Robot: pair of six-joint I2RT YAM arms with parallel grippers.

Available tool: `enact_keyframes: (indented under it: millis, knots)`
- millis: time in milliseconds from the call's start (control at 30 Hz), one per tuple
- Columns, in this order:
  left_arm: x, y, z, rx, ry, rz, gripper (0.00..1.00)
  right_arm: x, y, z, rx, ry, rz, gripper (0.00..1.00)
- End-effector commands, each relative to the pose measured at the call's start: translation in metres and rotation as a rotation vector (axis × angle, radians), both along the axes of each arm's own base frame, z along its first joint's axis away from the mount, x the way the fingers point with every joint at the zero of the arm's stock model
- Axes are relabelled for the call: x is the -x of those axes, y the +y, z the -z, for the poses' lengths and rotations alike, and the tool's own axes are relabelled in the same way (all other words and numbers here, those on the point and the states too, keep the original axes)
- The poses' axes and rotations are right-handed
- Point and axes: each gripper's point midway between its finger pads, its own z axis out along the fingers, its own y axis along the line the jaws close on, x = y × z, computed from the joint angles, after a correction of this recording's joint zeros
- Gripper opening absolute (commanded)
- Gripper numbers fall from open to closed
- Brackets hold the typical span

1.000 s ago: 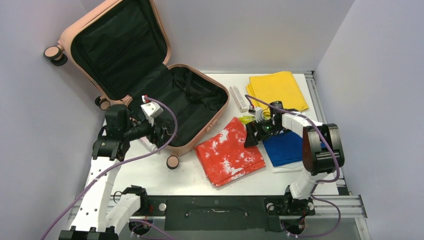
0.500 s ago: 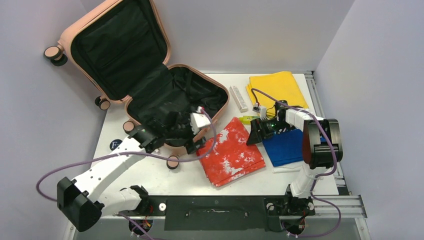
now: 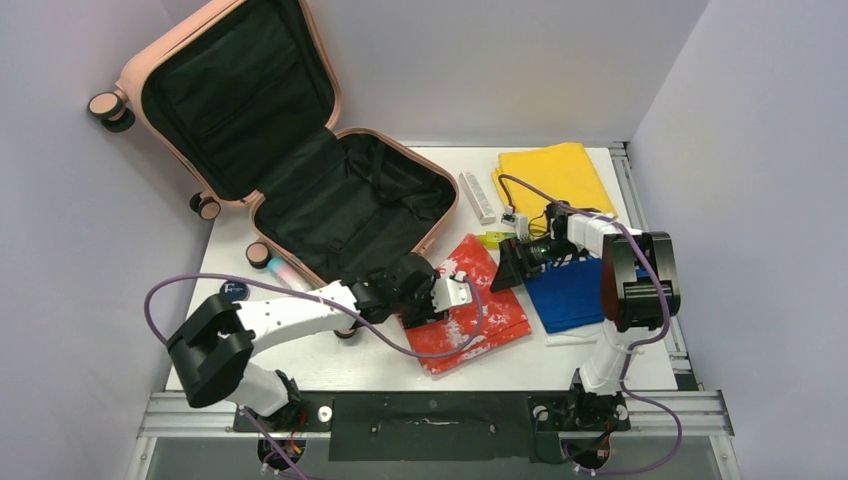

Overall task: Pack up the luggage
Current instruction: Pick up the clothes at the center of the board.

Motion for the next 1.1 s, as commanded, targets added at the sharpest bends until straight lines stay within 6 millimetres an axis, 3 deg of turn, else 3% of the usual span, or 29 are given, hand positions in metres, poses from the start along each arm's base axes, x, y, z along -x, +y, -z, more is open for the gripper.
enact_keyframes:
  millis: [0,167,300,567,733,933,1033,1067]
  knots:
    - [-0.021,-0.001,0.021,-0.029,-0.050,-0.098,0.42,0.011,0.003,0.006,-0.011,0.041,-0.064,0.98]
    - [-0.022,0.009,0.062,-0.147,-0.034,-0.130,0.02,0.014,0.006,0.009,-0.025,0.072,-0.077,0.98]
    - [-0.018,0.009,0.078,-0.218,-0.035,-0.132,0.00,0.019,0.011,0.010,-0.043,0.112,-0.081,0.98]
    - [-0.016,0.008,0.085,-0.254,-0.026,-0.145,0.00,0.035,0.023,0.003,-0.153,0.227,-0.139,0.90]
    - [-0.015,0.008,0.085,-0.251,-0.018,-0.153,0.00,0.042,0.032,0.002,-0.155,0.230,-0.175,0.70]
    - [-0.014,0.010,0.084,-0.248,-0.013,-0.163,0.00,0.036,0.030,0.002,-0.102,0.205,-0.137,0.35]
    - [-0.014,0.010,0.083,-0.238,-0.008,-0.174,0.00,0.030,0.027,-0.003,-0.062,0.170,-0.108,0.09]
    - [-0.015,0.010,0.080,-0.230,-0.007,-0.178,0.00,0.027,0.026,-0.006,-0.045,0.152,-0.101,0.06]
